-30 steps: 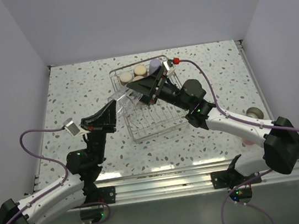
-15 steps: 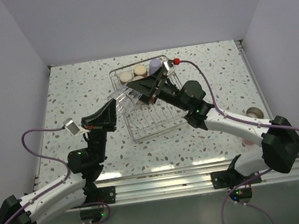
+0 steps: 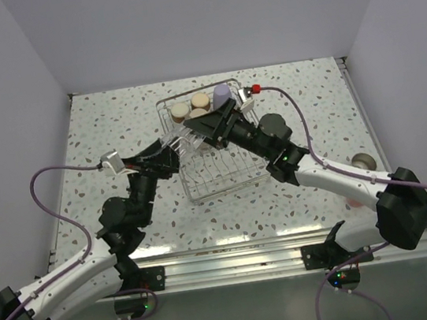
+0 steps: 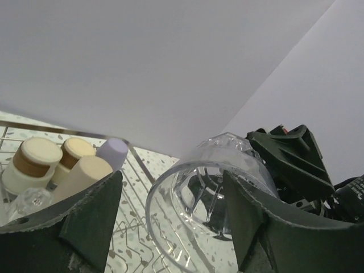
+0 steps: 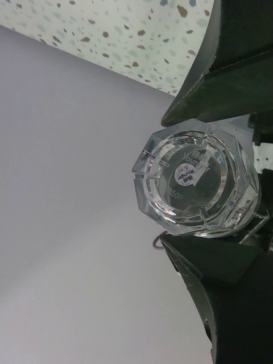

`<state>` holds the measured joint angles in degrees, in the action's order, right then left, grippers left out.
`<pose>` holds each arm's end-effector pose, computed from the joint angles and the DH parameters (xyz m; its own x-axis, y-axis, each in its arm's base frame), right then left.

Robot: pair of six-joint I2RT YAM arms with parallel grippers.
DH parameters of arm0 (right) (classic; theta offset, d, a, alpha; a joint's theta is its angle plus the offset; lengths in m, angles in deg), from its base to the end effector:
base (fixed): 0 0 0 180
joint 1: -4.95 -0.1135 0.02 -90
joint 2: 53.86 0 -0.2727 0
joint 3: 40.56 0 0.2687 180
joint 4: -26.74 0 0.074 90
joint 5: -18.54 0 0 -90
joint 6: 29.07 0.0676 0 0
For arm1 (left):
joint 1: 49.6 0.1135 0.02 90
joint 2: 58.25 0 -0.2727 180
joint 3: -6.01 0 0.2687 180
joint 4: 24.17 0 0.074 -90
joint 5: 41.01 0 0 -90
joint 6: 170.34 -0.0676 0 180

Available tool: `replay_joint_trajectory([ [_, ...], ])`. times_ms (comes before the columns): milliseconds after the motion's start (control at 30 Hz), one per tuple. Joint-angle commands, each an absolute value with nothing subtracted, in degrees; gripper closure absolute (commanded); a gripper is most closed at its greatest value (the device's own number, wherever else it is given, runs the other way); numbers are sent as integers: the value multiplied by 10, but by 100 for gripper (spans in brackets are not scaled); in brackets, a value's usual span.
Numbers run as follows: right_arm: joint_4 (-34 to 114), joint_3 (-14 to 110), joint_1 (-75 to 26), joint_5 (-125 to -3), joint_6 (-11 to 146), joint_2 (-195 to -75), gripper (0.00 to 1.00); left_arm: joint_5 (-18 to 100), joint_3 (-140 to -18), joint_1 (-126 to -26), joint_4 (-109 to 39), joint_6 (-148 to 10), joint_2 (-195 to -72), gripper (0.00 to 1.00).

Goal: Load the cups into the dish rack

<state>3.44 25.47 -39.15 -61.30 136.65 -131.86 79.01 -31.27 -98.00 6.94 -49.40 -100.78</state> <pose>0.2531 0.2618 0.3521 -0.7494 0.6021 -0.2754 -0.3363 0.0122 0.9417 0.1620 -0.1315 0.3311 0.0692 -0.7484 -0.6596 0.4479 0.6141 -0.6498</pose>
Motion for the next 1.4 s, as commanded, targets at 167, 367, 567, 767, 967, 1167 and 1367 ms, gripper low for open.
replay_joint_trajectory([
  [167,112,284,-322,-657,1280,-1285,100,859,-383,-979,-136,-482,-988,13],
  [367,286,345,-303,-808,1084,-1266,100,877,-445,-979,-361,-475,-983,12],
  [567,328,384,-304,-940,944,-1311,100,866,-530,-979,-599,-474,-1006,11],
  [767,324,428,-303,-1013,874,-1378,100,885,-550,-979,-705,-476,-1002,9],
  [967,313,474,-304,-1052,825,-1466,100,926,-485,-980,-707,-479,-958,7],
  [1167,298,503,-303,-1083,796,-1539,100,924,-476,-980,-706,-482,-933,6],
  [1367,286,526,-302,-1100,789,-1606,100,914,-473,-981,-704,-485,-939,5],
])
